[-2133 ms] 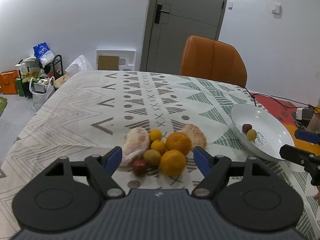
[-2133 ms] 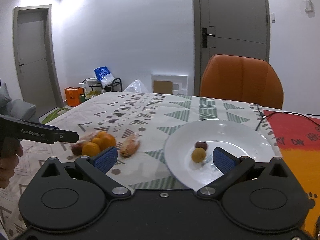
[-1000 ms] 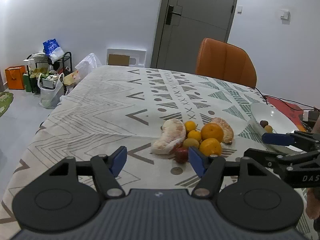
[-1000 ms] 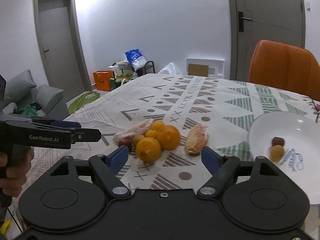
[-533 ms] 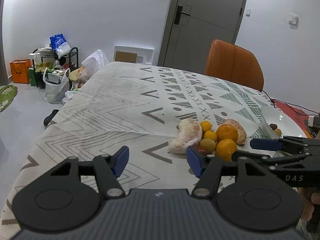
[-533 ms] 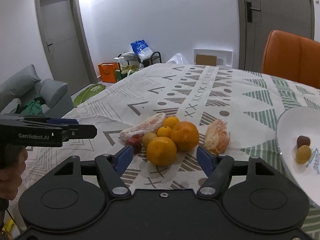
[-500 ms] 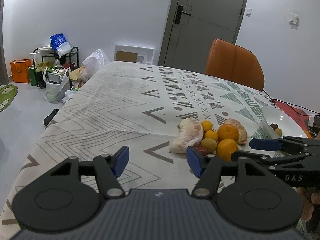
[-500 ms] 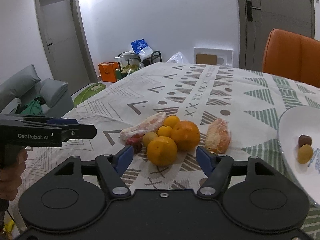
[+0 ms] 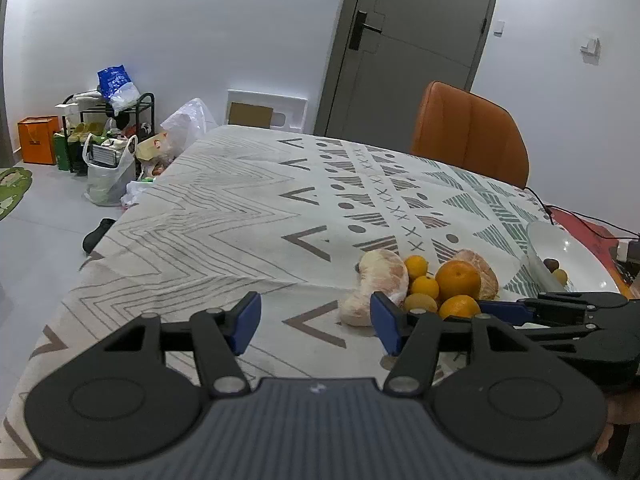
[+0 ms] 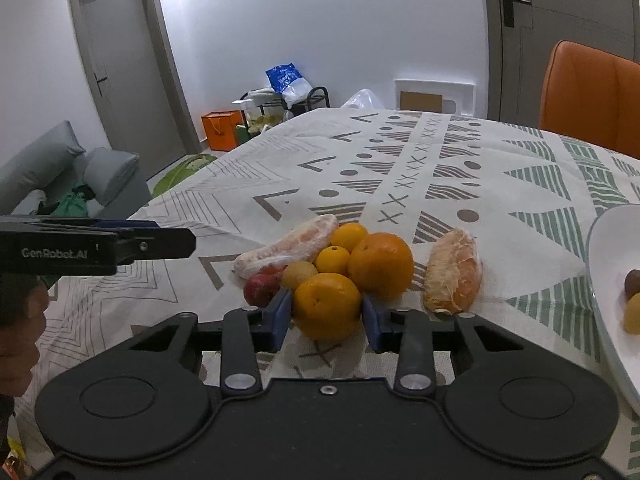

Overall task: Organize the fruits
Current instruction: 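Grasp an orange with the right tool while the left tool grasps a pomelo segment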

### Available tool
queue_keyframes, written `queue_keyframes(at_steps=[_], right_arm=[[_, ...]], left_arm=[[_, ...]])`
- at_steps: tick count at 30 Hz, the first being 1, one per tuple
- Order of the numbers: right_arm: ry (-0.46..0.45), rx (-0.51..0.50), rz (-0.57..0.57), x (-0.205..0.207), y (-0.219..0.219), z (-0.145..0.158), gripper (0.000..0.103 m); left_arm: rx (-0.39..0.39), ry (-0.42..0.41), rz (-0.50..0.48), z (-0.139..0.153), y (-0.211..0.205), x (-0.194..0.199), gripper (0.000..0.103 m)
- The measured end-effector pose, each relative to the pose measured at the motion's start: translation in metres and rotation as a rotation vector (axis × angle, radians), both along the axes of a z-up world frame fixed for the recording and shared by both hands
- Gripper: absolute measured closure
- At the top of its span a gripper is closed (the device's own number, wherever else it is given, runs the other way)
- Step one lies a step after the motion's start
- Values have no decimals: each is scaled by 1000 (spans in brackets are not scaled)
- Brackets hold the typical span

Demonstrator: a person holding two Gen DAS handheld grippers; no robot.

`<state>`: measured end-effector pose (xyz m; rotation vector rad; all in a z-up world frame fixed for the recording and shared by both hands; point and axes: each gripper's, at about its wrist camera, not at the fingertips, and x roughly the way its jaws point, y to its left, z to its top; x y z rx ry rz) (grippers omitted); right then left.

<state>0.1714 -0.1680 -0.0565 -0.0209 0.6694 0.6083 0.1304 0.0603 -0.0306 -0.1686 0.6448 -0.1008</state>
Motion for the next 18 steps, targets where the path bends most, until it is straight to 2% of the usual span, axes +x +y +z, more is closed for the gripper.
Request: queue_keyframes(at_steps=[6,18], right_arm=[[2,10,-9,-2,-6,1,67],[-17,25,-28,-7,-23,9,67]], left_arm=[[-2,16,-3,-4,-2,10,51],[10,48,-38,-15,-15,31,52]])
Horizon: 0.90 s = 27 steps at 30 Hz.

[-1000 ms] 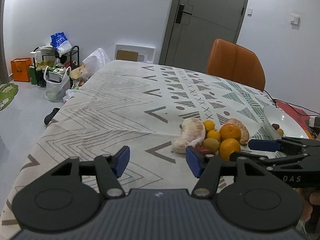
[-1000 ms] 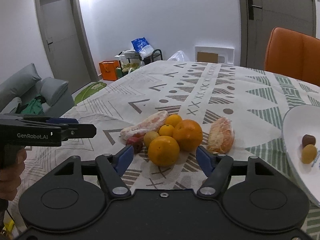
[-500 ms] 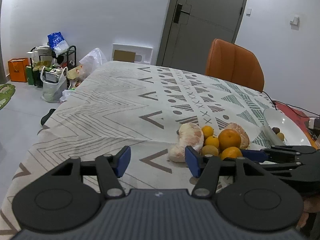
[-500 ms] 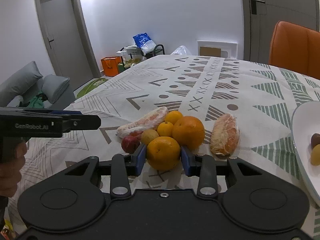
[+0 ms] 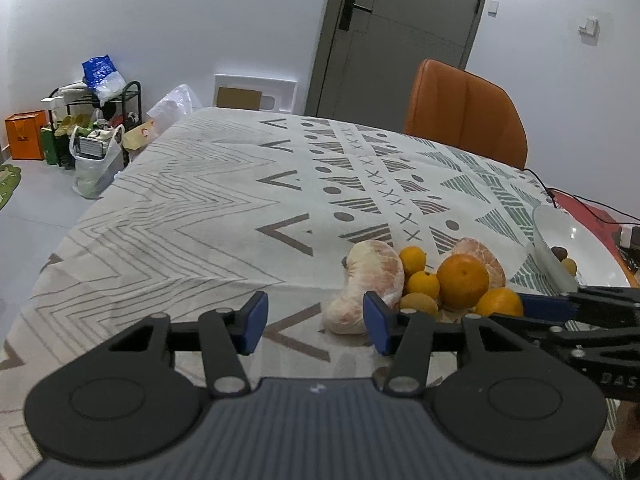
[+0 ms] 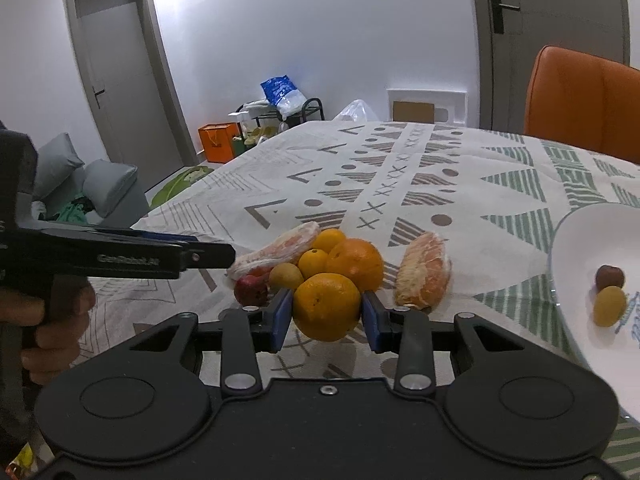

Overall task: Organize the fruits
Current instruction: 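Grasp an orange with the right tool while the left tool grasps a pomelo segment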

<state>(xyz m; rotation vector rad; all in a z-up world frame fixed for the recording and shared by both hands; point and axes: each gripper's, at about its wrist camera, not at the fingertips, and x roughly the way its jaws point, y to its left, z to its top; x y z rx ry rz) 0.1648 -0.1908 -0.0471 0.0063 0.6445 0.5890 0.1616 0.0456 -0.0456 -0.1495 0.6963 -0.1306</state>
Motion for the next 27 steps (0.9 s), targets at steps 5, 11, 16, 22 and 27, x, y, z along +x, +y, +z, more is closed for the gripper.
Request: queue_keyframes(at_steps=[5,11,16,22,27], right_arm=[[-7,2,-27,-2,-10,4,67],[-14,7,-58,-4,-22,8,67],[-12,17,-85,-5,-32,9,67],[-14,27,-103,-4,-42,9,67],[-23,35,-101,-4,-45,12,67]], left_arm=[[-4,4,-24,0,-8,12,52],[-9,4,-52,-1,-21,23,52],[-5,16,-68,-5,-30,31,56],[9,45,-77,-8,-36,39,57],[69,48,-87,-9,-43,41,63]])
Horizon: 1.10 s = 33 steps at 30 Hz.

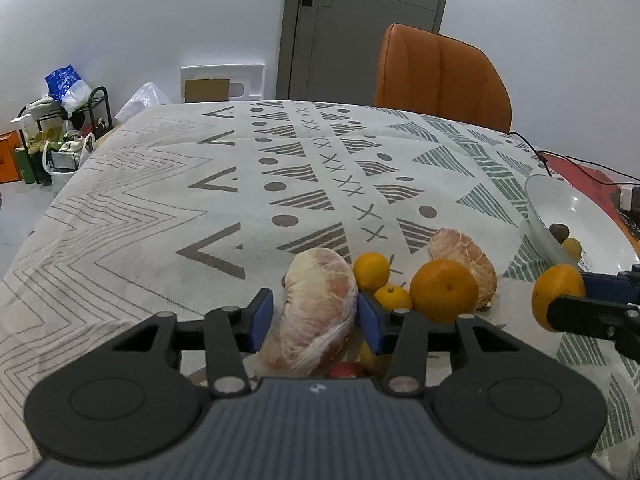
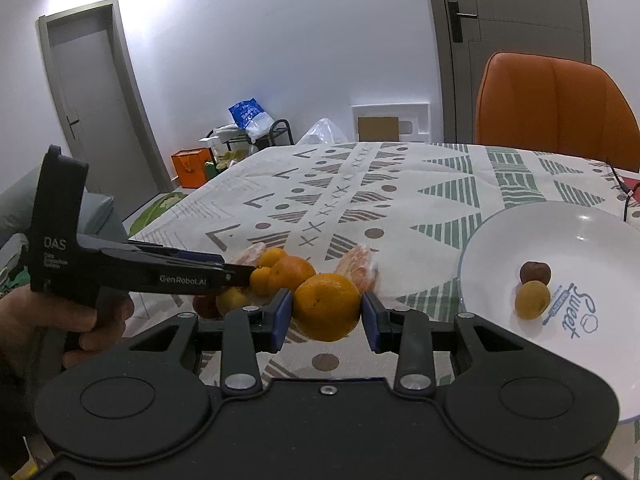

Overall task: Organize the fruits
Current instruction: 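Grasp an orange with the right tool while the left tool grasps a pomelo segment, then carry the orange and pomelo segment over the white plate with both tools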

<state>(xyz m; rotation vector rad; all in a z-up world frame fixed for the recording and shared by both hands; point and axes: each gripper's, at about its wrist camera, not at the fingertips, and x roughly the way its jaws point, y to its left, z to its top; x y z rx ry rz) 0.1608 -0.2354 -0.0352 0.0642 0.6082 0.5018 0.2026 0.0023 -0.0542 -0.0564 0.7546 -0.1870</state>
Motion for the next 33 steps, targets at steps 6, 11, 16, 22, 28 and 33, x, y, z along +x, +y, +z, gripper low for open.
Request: queue_keyframes(at_steps=[6,11,16,22,28,33], right_arm=[[-14,9,15,3,-5,8,67],[-43,32,-1,2,-13,16,67],[-58,48,-30,-4,-26,18,67],[-63,40,-75,-10,-44,16,67],[-67,40,-121,-17,-62,16,67],[-67,38,-159,-20,-76,12,67]], left_arm=[[-5,2,43,9,9,0,66],[-15,-42,52,24,6,-10,66],[-17,-66,40,34,-2,-18,66],[-21,-88,7,41,-19,-23,66],[-23,-103,-29,46,-37,-27,66],[-25,-112,-60,49,-53,-28,66]])
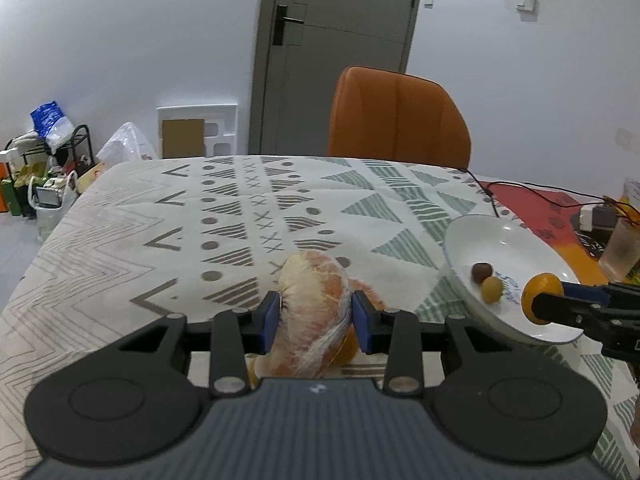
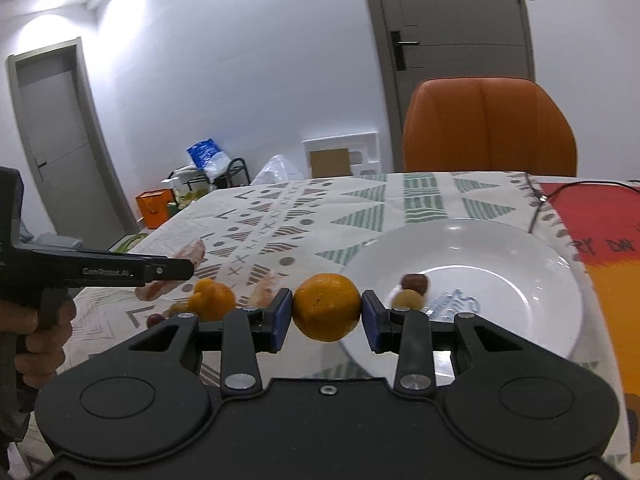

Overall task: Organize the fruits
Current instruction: 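Carry the orange and pomelo segment over the white plate with both tools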

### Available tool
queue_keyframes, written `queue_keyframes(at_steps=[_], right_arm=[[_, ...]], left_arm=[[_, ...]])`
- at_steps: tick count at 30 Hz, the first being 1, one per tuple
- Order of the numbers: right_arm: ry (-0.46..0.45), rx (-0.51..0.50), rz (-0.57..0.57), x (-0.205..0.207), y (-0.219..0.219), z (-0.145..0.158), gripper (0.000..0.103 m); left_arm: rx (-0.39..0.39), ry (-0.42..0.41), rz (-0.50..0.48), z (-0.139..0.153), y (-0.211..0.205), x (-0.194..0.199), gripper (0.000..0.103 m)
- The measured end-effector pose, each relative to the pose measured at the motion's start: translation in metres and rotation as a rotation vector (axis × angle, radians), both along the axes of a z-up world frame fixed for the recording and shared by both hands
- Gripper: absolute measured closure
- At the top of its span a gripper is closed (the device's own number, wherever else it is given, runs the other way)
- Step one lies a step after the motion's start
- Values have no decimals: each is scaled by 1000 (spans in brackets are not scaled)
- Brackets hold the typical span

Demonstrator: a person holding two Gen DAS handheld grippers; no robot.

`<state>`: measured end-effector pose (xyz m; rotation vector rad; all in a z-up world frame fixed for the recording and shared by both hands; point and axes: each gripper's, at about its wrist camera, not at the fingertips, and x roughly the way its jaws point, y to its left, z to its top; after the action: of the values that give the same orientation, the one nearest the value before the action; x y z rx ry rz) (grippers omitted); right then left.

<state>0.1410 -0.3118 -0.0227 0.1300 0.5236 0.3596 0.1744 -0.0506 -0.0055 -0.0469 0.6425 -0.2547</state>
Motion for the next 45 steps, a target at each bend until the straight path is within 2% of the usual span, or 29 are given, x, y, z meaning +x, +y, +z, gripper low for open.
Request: queue_keyframes(at_steps=[15,27,40,45], right_arm=[[8,-11,-158,-11,-50,-13,67],[24,2,-230,-10,-85,-26,67],[18,16,-236,-5,-103,-35,67],[8,32,-233,-4,-106,-36,63]], left_arm=[[8,-1,-124,-3,-56,0,66],[29,-8,-186,-2,-96,0,66],[51,-18,-249,-3,-141,4,66],[56,-12,-263,-6,-153,8,66]])
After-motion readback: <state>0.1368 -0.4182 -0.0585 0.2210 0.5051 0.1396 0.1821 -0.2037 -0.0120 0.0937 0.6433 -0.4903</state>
